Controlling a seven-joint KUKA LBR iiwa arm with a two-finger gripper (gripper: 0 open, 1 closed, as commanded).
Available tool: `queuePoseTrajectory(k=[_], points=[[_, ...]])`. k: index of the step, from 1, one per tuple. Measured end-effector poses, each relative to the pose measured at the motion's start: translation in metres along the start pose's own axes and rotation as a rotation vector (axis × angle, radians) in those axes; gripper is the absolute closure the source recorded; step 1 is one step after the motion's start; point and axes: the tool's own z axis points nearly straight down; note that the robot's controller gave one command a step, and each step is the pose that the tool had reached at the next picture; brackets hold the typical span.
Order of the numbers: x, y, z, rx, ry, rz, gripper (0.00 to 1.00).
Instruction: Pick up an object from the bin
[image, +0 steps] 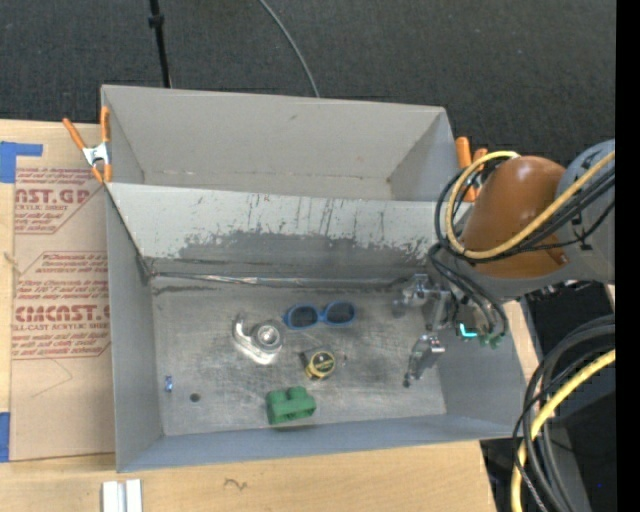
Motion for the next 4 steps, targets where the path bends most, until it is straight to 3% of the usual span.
queuePoseTrajectory(k=[1, 2, 3, 4], points=[[-0.068, 0.054, 0.067, 0.002, -0.01, -0.205, 0.0], [-0.065, 0.108, 0.065, 0.005, -0.014, -0.372, 0.0], [-0.064, 0.107, 0.064, 0.004, -0.006, -0.371, 1.0], [-0.056, 0.124, -0.115, 0.003, -0.018, -0.438, 1.0]])
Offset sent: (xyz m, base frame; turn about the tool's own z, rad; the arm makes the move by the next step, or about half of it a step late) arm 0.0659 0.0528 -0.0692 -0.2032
